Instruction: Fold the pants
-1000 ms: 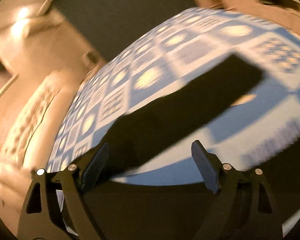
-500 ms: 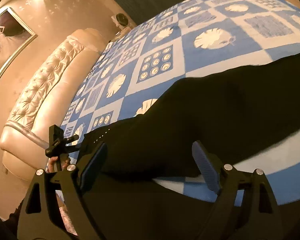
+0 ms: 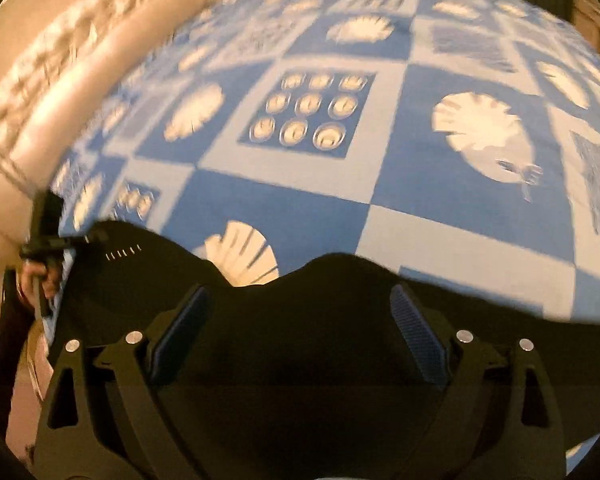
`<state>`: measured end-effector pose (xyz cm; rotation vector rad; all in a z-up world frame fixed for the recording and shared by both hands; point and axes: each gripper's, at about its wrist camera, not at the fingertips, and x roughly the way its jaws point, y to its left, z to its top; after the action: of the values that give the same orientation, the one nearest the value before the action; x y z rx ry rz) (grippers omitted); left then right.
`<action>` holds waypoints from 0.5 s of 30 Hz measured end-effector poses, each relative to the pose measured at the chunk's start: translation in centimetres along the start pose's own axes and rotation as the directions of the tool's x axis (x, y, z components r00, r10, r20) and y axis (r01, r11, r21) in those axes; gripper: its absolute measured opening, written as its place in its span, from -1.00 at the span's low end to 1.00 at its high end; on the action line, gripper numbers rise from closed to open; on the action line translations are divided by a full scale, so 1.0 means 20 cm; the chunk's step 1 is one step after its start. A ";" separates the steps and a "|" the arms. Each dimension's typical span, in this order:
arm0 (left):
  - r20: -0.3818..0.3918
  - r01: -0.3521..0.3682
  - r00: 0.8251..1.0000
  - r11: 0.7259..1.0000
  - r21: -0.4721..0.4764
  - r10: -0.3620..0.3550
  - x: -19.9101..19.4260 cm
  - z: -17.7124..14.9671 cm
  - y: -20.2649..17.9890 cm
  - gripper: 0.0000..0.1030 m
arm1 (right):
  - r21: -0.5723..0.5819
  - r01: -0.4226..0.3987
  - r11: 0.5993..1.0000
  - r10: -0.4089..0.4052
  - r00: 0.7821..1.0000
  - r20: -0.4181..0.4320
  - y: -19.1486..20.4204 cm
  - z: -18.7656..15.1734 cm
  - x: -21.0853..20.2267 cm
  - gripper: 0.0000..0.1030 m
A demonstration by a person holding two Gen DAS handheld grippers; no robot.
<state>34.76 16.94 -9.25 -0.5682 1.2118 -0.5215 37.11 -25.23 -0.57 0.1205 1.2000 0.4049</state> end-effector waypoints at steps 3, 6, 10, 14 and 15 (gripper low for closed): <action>-0.013 0.021 1.000 0.999 -0.048 -0.021 0.00 0.01 0.03 -0.69 | -0.094 0.041 0.995 -0.052 0.992 -0.114 0.00 0.08 0.13 0.79; -0.016 0.028 0.999 0.998 -0.065 -0.029 -0.01 0.02 0.04 -0.69 | -0.162 0.071 0.984 -0.101 0.978 -0.184 0.00 0.11 0.24 0.79; -0.003 0.028 1.000 0.998 -0.054 -0.028 -0.03 0.03 0.02 -0.70 | -0.146 0.028 0.989 -0.068 0.958 -0.280 -0.04 0.08 0.32 0.75; 0.024 0.058 0.998 0.997 -0.052 -0.057 -0.05 0.03 0.00 -0.77 | -0.136 0.042 0.990 -0.076 0.965 -0.251 -0.06 0.04 0.24 -0.32; 0.027 0.061 0.998 0.997 -0.051 -0.060 -0.05 0.04 -0.01 -0.77 | -0.137 0.052 0.989 -0.084 0.968 -0.235 -0.05 0.02 0.21 -0.49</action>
<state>35.20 17.55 -8.26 -0.6549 1.1894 -0.5336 39.04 -24.57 -4.37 -0.0845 1.4080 0.4446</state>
